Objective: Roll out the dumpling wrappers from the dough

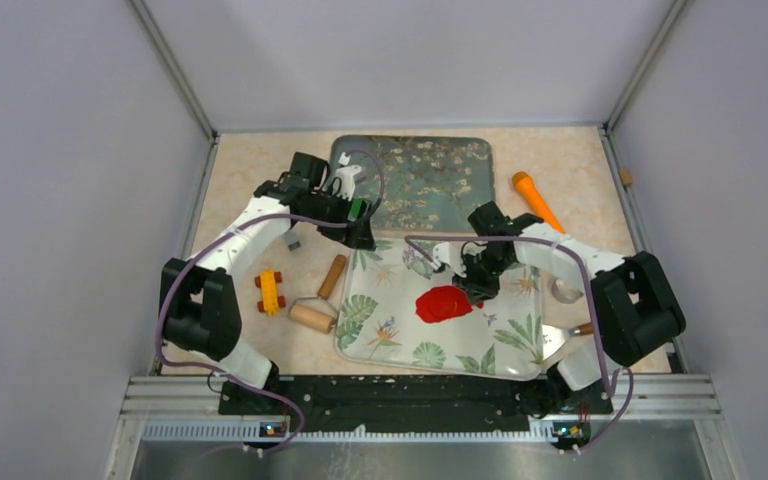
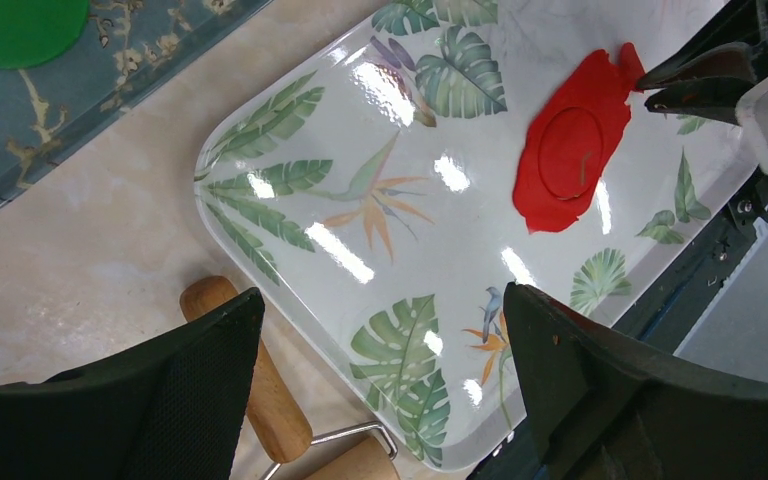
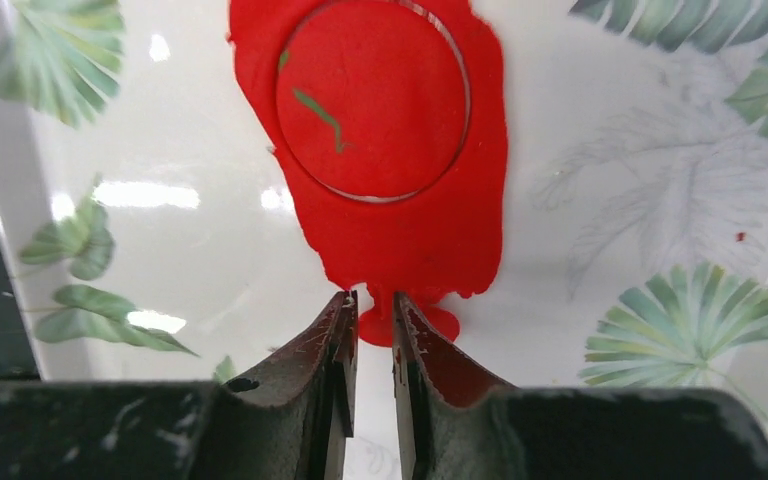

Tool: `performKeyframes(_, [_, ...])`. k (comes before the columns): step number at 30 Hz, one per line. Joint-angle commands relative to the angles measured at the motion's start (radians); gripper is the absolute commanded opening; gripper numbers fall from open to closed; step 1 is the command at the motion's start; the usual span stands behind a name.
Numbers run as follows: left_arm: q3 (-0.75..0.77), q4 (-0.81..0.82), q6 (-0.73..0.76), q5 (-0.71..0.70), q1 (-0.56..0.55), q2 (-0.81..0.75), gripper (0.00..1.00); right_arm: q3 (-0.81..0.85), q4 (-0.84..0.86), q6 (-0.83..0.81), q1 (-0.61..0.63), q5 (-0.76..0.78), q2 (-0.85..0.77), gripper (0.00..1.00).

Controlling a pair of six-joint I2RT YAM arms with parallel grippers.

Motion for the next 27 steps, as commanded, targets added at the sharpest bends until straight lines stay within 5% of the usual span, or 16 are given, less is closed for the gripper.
performKeyframes(1, [0.030, 0.021, -0.005, 0.031, 0.005, 0.008, 0.92, 0.135, -0.081, 0.120, 0.012, -0.137, -0.052, 0.19])
performKeyframes(7, [0.027, 0.024, -0.007, 0.033, 0.005, 0.012, 0.92, 0.213, -0.095, 0.188, 0.035, -0.182, -0.042, 0.20])
performKeyframes(16, [0.013, 0.019, -0.003, 0.005, 0.010, -0.014, 0.92, -0.074, 0.097, 0.062, 0.039, 0.077, -0.206, 0.63])
performKeyframes(27, [0.002, 0.018, -0.001, 0.013, 0.018, -0.019, 0.92, -0.171, 0.206, 0.092, 0.038, 0.131, -0.185, 0.63])
